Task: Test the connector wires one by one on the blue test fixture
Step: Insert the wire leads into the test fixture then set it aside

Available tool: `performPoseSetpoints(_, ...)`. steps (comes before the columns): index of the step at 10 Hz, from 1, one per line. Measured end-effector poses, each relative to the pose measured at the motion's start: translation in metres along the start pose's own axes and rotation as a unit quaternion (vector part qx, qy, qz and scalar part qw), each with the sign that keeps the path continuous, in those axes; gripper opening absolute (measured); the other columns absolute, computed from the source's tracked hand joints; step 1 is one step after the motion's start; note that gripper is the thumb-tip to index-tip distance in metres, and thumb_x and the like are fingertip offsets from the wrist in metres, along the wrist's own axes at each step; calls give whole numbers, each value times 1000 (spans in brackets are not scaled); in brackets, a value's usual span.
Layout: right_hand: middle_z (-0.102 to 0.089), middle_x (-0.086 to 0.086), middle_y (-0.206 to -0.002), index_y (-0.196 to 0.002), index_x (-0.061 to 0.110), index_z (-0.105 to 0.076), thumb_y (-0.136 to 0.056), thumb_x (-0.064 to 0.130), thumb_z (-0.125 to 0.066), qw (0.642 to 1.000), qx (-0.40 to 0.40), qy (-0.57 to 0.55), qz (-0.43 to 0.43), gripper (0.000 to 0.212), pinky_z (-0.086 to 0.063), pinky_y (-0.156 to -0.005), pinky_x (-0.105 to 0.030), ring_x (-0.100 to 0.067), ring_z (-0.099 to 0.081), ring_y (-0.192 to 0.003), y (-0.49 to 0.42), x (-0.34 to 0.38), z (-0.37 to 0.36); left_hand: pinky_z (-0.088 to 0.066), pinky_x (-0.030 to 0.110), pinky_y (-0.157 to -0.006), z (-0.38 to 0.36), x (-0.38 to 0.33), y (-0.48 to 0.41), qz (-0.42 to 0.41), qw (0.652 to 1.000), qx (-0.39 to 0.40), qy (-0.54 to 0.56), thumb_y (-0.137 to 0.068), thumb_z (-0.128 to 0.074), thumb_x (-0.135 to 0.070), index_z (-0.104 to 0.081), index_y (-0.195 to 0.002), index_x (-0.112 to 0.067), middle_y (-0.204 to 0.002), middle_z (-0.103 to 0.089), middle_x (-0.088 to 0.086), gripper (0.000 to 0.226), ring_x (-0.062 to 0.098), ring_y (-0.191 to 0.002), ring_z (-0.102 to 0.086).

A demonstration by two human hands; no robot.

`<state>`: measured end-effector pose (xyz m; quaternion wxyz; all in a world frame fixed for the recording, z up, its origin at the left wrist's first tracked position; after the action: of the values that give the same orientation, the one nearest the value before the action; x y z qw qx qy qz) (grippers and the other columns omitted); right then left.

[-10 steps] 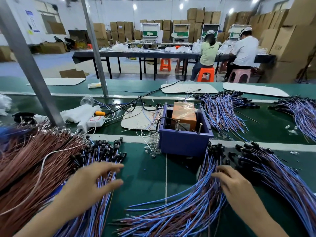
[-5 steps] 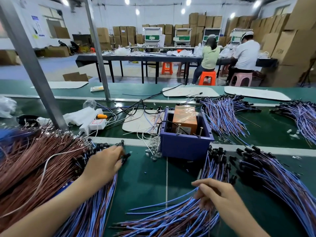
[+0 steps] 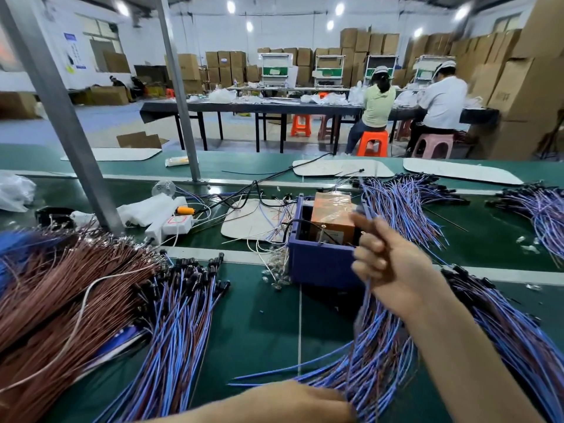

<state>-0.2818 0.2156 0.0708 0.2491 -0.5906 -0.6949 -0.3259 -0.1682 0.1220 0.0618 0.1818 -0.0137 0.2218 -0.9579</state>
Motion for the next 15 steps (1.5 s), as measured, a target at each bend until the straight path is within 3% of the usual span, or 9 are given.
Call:
performPoseSetpoints(1,-36,9,-47,-102,10,-64,-102,32,-37,982,-112,-4,151,35,-24,-34,-17,-5,-25,-38,3,53,44,-37,26,-83,-54,10,21,88,985,131,76,-95,-42,-22,-62,-104,-14,-107,-60,5,23,14,-96,-49)
performPoseSetpoints(2,-35,10,-47,-103,12,-66,-102,30,-39,957,-168,-23,236,32,-24,-38,-18,-6,-25,-40,13,83,68,-43,27,-85,-47,46,28,137,979,139,55,-84,-47,-5,-65,-102,-12,-105,-60,4,26,16,-94,-53)
performPoseSetpoints(4,-42,8,-51,-92,16,-68,-99,22,-44,938,-90,25,333,26,-28,-49,-21,-8,-34,-48,35,102,42,-11,23,-118,-14,101,13,292,955,-19,51,-85,-53,-5,-64,-115,-21,-128,-56,-10,36,9,-131,-36)
performPoseSetpoints(5,-53,5,-56,-92,15,-69,-90,25,-51,941,27,145,305,22,-38,-49,-19,-9,-45,-50,38,79,3,-48,26,-93,31,103,0,323,891,-232,220,-88,-62,-11,-63,-118,-28,-111,-66,-18,34,-2,-101,-58)
performPoseSetpoints(7,-57,-4,-58,-72,12,-70,-89,14,-55,930,115,294,186,23,-37,-47,-21,-15,-46,-53,23,-3,-20,-39,10,-47,41,94,-32,306,773,-322,453,-89,-61,-8,-70,-93,-21,-55,-61,-8,16,3,-48,-48)
performPoseSetpoints(10,-69,-6,-69,-82,7,-73,-96,3,-49,947,-20,299,113,28,-53,-55,-18,-9,-60,-54,-7,-8,33,-29,13,-36,-13,136,-5,462,645,-317,520,-96,-51,-11,-57,-82,-14,-71,-72,0,16,4,-37,-37)
performPoseSetpoints(12,-67,-7,-69,-93,10,-74,-91,4,-59,880,-135,444,101,16,-31,-38,-12,-1,-41,-36,-34,38,93,-32,20,-38,-35,173,0,511,742,-157,405,-97,-50,-11,-64,-81,-12,-55,-57,-2,21,13,-40,-39)
performPoseSetpoints(13,-67,3,-62,-77,15,-77,-85,24,-71,800,-153,564,138,13,-36,-52,-20,2,-47,-43,-40,56,94,-35,21,-40,-35,186,0,518,782,-123,323,-94,-58,-17,-67,-83,-12,-57,-58,-2,15,17,-46,-45)
performPoseSetpoints(15,-68,4,-70,-90,16,-78,-84,27,-72,739,-169,628,177,15,-46,-70,-28,-15,-64,-75,-51,63,87,-31,11,-38,-25,194,-9,501,823,-128,233,-93,-61,-25,-72,-82,-13,-53,-56,-6,19,-2,-34,-43)
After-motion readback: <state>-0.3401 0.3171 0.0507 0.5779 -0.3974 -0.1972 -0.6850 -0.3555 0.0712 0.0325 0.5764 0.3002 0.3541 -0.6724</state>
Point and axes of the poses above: each hand's wrist, its own y-axis away from the middle knuckle, its own z-axis out of the back of the hand, x = y × z, the point moved 10 cm from there along -y, towards the middle knuckle
